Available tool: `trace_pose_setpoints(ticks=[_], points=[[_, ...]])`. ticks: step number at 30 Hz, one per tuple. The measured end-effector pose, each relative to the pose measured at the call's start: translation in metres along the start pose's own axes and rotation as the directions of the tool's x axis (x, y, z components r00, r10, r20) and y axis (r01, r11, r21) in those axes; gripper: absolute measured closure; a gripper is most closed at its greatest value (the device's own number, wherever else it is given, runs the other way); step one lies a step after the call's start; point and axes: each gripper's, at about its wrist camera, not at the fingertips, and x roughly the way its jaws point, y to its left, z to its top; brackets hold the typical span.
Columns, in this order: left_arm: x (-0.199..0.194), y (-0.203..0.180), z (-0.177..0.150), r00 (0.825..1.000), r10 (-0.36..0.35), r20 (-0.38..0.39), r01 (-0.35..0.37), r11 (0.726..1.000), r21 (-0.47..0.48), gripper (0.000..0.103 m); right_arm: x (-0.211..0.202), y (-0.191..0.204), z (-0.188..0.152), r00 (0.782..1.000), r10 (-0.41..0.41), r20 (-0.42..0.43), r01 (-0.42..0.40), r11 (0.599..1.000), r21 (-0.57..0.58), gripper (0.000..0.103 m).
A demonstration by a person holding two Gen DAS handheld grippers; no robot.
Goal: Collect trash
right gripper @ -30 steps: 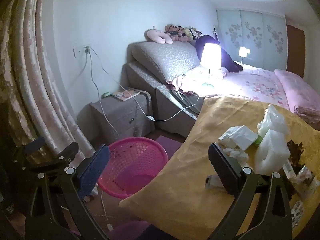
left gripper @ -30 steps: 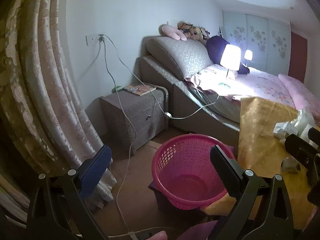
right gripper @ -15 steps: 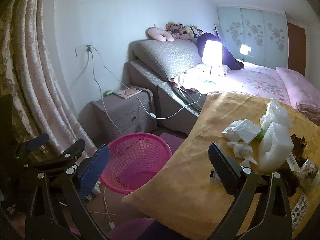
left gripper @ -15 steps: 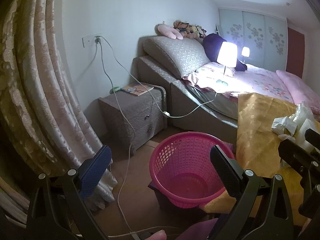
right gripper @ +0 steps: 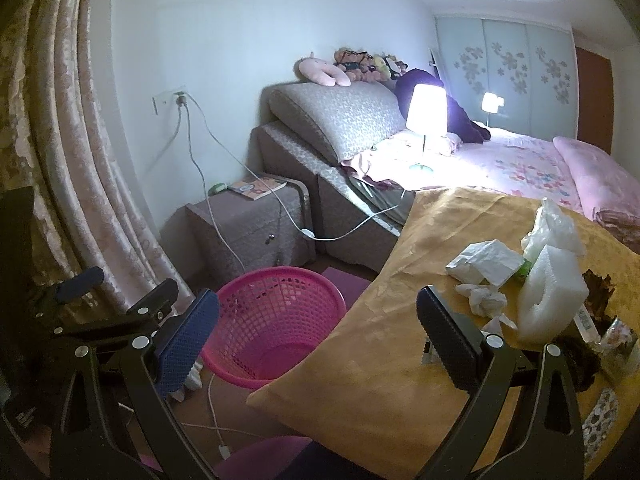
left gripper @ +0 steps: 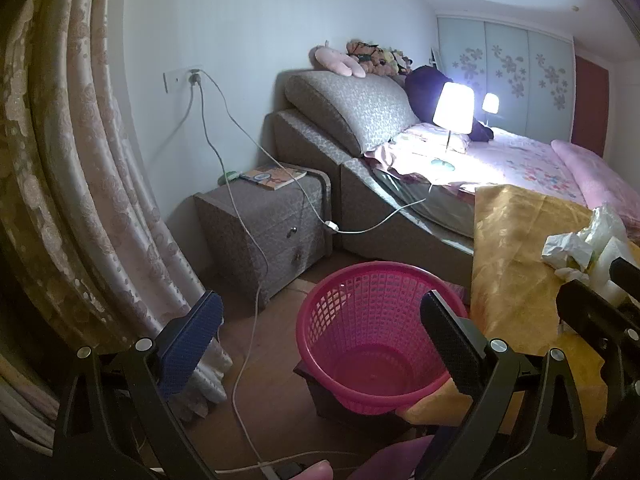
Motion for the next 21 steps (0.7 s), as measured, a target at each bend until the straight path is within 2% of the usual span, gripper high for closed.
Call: trace_pose_setpoints(ticks=[21], points=[[-0.0001,-0.0004,-0.0007,1.0,-0.001,-0.001,0.001,1.0,0.001,0.008,-0.0012,0.0038,-0.0012,1.0,0.001,0.004,-0.001,1.0,0.001,0.007]])
